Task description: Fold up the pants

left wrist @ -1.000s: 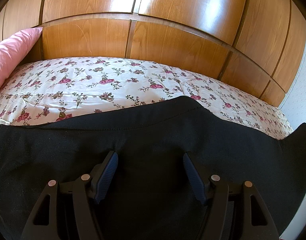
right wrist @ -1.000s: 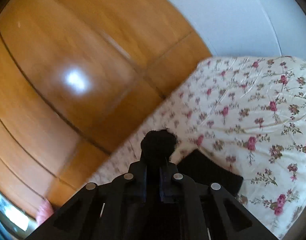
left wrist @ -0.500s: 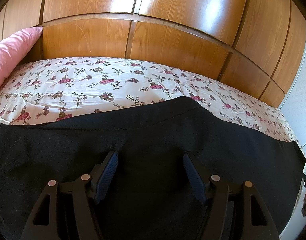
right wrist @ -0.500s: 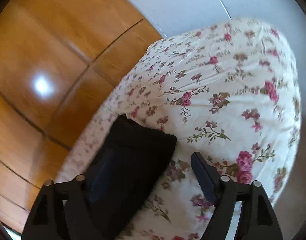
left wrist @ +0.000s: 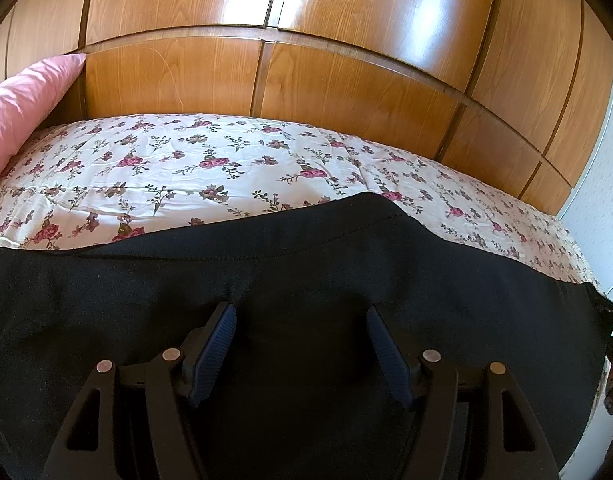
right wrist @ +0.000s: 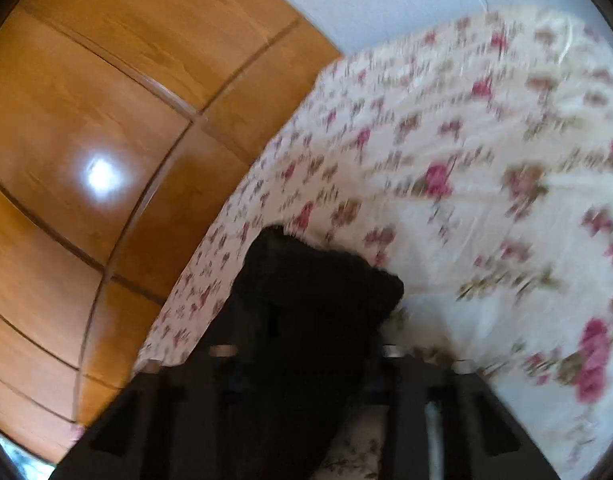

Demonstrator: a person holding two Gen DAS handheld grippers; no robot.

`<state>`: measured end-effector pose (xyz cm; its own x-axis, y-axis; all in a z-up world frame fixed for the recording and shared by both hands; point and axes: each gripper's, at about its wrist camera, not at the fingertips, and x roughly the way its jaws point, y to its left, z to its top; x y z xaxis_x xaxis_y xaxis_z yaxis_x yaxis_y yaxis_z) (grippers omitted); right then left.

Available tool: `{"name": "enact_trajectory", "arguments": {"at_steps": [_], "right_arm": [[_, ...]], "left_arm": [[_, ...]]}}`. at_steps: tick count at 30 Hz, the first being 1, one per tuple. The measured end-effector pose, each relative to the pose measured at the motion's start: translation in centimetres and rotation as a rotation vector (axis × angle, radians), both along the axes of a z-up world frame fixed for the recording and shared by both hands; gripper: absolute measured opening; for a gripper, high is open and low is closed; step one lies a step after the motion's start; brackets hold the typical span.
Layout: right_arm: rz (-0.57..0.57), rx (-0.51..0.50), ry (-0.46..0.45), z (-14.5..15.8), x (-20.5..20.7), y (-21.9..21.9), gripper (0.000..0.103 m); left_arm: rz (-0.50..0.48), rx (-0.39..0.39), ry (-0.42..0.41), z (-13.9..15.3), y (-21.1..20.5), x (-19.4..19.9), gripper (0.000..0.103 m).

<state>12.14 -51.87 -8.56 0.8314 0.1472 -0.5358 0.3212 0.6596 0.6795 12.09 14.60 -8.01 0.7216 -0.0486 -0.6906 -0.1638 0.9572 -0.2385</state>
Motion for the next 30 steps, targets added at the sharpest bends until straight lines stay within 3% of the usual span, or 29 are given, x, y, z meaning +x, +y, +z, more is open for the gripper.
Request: {"name": "enact_trajectory", "arguments": {"at_steps": [7,12,19,24,30], "right_arm": [[0.056,-0.103,-0.103,5.3,-0.5,4.1,0.025],[0.123,-0.306,-0.166,10.9,-1.0,9.9,0.025],[0.247,-0.519,-0.290,16.0,-2.8,19.2,0.025],[0.403,-0.593,-0.346,16.3,-3.4,26.7,0.025],[0.627,-0.648,-0.329,12.7,-4.0,35.6,0.025]], "left_arm": [[-0.001,-0.006,-0.003,0.0,0.1,0.0,0.069],[-0.001,-0.021,-0.009,0.0,0.1,0.0,0.069],[0.006,-0.043,-0.018,0.0,0.1,-0.1,0.069],[0.008,-0.064,-0.027,0.1,0.3,-0.3,0.069],[0.009,-0.108,-0.043,0.0,0.8,-0.5,0.069]]}}
